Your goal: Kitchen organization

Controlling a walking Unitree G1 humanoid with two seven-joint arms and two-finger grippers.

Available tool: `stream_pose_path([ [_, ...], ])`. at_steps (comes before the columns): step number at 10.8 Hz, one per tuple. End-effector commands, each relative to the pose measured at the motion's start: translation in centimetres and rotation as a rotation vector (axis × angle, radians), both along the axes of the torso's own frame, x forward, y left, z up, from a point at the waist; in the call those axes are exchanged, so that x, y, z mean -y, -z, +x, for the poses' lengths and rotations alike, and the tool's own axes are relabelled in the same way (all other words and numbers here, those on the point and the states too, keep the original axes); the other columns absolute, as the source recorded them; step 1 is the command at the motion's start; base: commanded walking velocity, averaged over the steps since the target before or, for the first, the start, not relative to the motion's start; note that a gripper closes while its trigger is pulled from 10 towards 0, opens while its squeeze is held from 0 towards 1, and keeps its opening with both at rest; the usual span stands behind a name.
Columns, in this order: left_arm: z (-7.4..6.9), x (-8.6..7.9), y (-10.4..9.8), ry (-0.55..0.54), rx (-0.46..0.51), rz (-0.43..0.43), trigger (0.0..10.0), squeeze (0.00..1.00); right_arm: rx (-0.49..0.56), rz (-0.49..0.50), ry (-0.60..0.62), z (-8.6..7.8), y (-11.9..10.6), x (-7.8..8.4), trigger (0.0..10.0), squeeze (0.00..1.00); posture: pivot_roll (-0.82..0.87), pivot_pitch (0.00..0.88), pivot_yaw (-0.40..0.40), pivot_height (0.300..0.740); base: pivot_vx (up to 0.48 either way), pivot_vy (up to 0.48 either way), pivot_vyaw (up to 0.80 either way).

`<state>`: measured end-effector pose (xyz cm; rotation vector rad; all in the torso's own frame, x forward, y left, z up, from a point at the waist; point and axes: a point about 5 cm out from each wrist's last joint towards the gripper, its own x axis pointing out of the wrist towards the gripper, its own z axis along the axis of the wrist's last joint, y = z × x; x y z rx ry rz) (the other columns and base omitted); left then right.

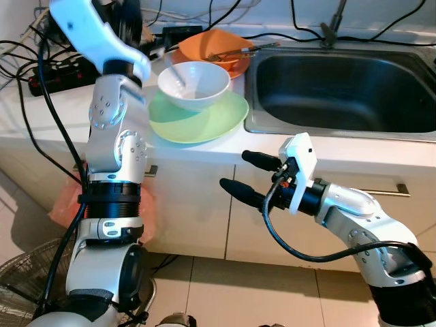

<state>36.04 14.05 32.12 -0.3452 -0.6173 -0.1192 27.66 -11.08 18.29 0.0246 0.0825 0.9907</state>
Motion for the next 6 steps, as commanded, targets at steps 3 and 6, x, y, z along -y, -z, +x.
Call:
stream_pose_path([
  [3,-1.1,4.6,1.6,0.148,-0.005,0.106,0.0,0.0,0.092,0.06,0.205,2.2,-2.0,1.6,10.0,0.76,0.0,0.039,0.085,0.74,0.0,0.0,-0.27],
  [6,-1.6,6.1,3.8,0.157,-0.029,0.187,0.0,0.0,0.126,0.098,0.256,2.8,-2.9,2.2,10.0,0.77,-0.01,0.041,0.074,0.74,0.0,0.0,-0.27],
])
